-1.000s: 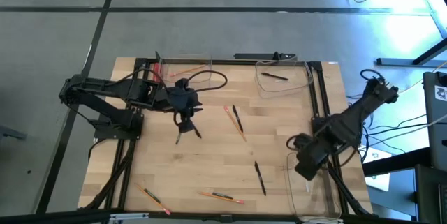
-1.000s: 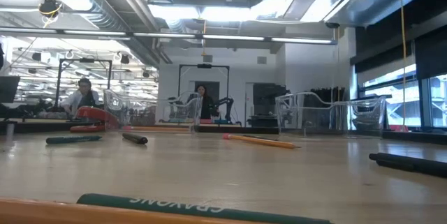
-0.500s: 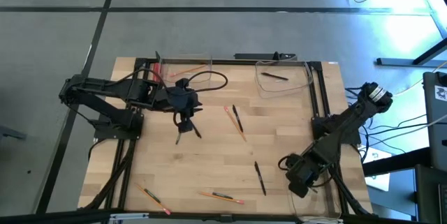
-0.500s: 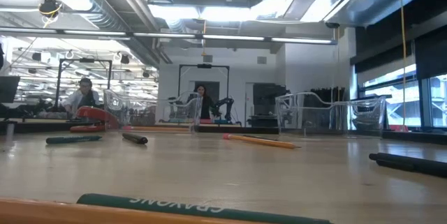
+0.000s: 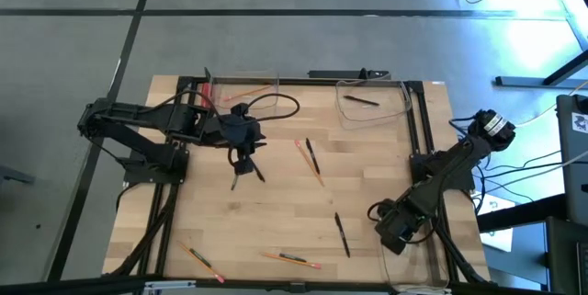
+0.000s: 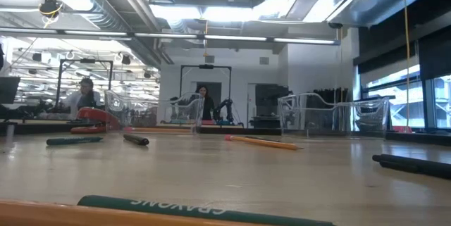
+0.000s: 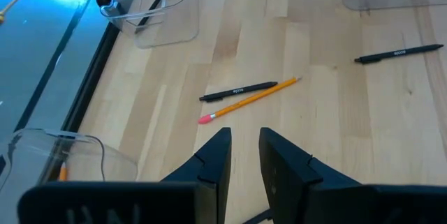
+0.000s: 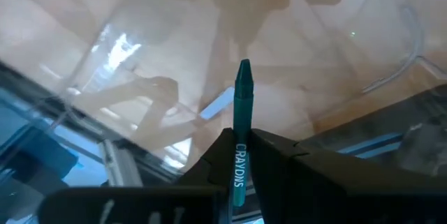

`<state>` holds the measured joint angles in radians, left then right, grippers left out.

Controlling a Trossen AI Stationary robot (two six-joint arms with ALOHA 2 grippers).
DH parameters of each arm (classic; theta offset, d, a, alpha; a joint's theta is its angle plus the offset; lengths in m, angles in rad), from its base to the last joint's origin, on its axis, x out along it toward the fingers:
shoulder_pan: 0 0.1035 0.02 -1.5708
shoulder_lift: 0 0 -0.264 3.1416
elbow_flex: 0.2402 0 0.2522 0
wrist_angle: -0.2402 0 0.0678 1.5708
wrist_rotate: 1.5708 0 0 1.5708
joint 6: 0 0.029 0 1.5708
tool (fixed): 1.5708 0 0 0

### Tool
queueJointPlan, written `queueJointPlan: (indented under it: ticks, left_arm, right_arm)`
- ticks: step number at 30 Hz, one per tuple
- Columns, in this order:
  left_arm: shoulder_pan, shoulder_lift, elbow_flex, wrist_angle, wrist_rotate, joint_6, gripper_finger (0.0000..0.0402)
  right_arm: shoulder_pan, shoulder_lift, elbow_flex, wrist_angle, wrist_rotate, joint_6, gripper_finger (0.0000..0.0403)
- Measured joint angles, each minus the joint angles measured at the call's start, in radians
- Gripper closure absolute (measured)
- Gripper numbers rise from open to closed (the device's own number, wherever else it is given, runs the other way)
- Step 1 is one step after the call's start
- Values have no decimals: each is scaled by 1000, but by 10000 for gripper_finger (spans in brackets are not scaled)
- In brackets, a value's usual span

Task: Sort crayons/erasers/pens/pencils in bins
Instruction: Put the top right green crayon into the bottom transparent bin

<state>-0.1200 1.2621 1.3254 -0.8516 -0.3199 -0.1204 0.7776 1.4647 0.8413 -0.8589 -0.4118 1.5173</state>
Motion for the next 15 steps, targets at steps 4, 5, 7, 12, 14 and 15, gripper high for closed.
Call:
queueJointPlan:
  ticks: [4,5,7,12,14,15]
  left_arm:
    - [0,0,0,0,0,0,333]
    - [0,0,0,0,0,0,333]
    - [0,0,0,0,0,-1,333]
    - [0,0,0,0,0,-1,333]
    - [0,0,0,0,0,-1,333]
    - [0,0,0,0,0,-1,333]
  right_arm:
    - [0,-1,-11,-3,0,3,365]
    - [0,-1,-11,-4,0,4,365]
    - [0,-1,-11,-4,0,4,365]
    - [-2,-1,-11,-2,1,8,364]
    - [-2,-1,-12,-2,0,10,357]
    - [-2,-1,-12,-2,0,10,352]
